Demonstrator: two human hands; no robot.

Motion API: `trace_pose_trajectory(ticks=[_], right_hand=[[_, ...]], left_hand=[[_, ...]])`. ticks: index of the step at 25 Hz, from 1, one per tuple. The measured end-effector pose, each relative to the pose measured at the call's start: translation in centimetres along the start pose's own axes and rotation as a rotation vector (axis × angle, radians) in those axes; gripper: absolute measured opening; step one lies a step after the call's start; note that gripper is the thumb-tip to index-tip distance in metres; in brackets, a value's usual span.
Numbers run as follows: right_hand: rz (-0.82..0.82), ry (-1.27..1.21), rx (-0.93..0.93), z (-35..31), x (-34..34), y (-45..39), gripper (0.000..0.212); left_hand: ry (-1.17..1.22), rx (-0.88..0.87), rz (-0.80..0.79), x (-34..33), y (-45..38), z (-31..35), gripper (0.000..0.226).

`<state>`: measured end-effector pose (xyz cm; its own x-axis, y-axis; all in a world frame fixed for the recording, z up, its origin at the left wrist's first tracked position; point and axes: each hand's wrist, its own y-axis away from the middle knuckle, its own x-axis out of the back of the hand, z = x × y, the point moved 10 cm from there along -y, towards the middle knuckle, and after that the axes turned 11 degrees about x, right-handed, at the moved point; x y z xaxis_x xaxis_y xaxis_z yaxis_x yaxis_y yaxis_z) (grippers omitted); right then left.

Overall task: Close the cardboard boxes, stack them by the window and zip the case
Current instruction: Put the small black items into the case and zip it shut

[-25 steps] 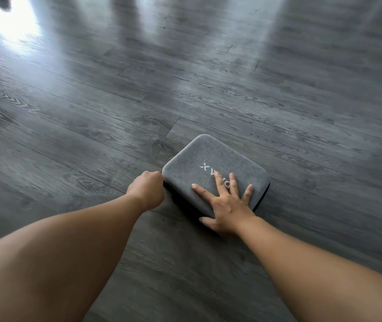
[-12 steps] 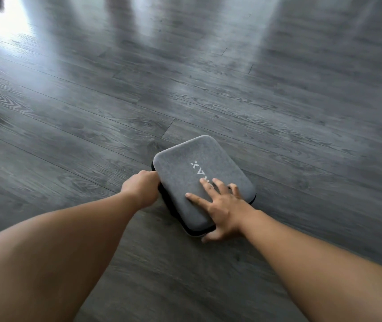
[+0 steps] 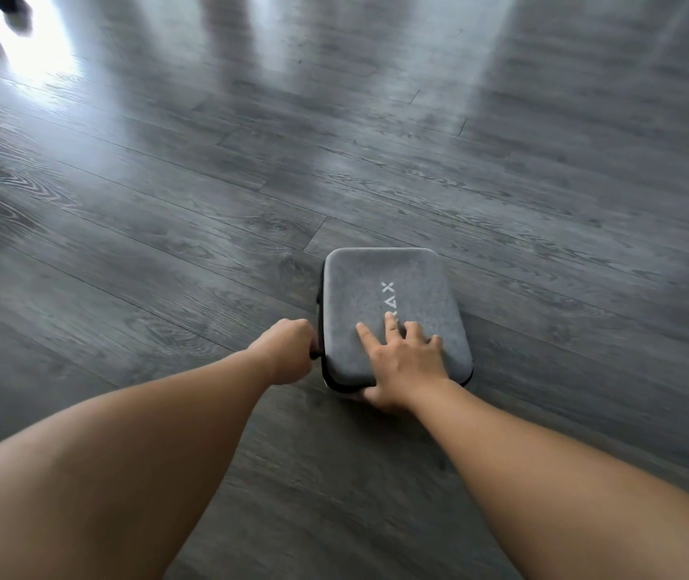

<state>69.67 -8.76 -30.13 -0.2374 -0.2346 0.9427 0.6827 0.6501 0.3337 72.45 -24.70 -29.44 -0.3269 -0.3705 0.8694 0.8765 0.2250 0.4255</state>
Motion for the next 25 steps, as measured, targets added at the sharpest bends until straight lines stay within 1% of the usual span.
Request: trace_pose_trajectory(ticks=[2, 3, 5, 7, 9, 11, 13, 17, 20, 25], right_hand=[[-0.004, -0.026, -0.062, 0.1, 0.3, -0.3, 0.111], [0.011, -0.030, -0.052, 0.1, 0.6, -0.3, 0.110], [0.049, -0.018, 0.026, 0.2, 1.0, 0.0, 0.108], [0.001, -0.020, 0.068, 1.4, 0.5, 0.6, 0.114], [-0.090, -0.078, 0.012, 3.6, -0.7, 1.5, 0.122], [-0.119, -0.145, -0.029, 4.8, -1.2, 2.0, 0.123], [-0.106, -0.207, -0.045, 4.6, -1.1, 2.0, 0.121], [-0.065, -0.273, -0.157, 3.8, -0.5, 1.5, 0.116], [-0.056, -0.298, -0.239, 3.4, -0.3, 1.4, 0.116], [-0.045, -0.375, -0.367, 2.1, -0.4, 1.5, 0.117]], left_hand=[[0.002, -0.025, 0.013, 0.0, 0.1, 0.3, 0.017], [-0.008, -0.018, 0.018, 0.1, 0.1, 0.1, 0.021], [-0.032, 0.027, 0.032, 0.4, 0.0, -0.6, 0.029], [-0.042, 0.072, 0.058, 1.0, -0.1, -1.3, 0.034], [-0.042, 0.090, 0.070, 1.4, -0.1, -1.4, 0.035], [-0.039, 0.087, 0.076, 1.6, 0.0, -1.2, 0.031], [-0.045, 0.091, 0.093, 1.8, 0.1, -1.0, 0.021], [-0.015, 0.125, 0.112, 2.1, 0.1, -1.3, 0.023], [-0.009, 0.090, 0.078, 1.4, 0.3, -1.3, 0.020], [-0.025, 0.035, 0.050, 0.3, 0.5, 0.5, 0.024]])
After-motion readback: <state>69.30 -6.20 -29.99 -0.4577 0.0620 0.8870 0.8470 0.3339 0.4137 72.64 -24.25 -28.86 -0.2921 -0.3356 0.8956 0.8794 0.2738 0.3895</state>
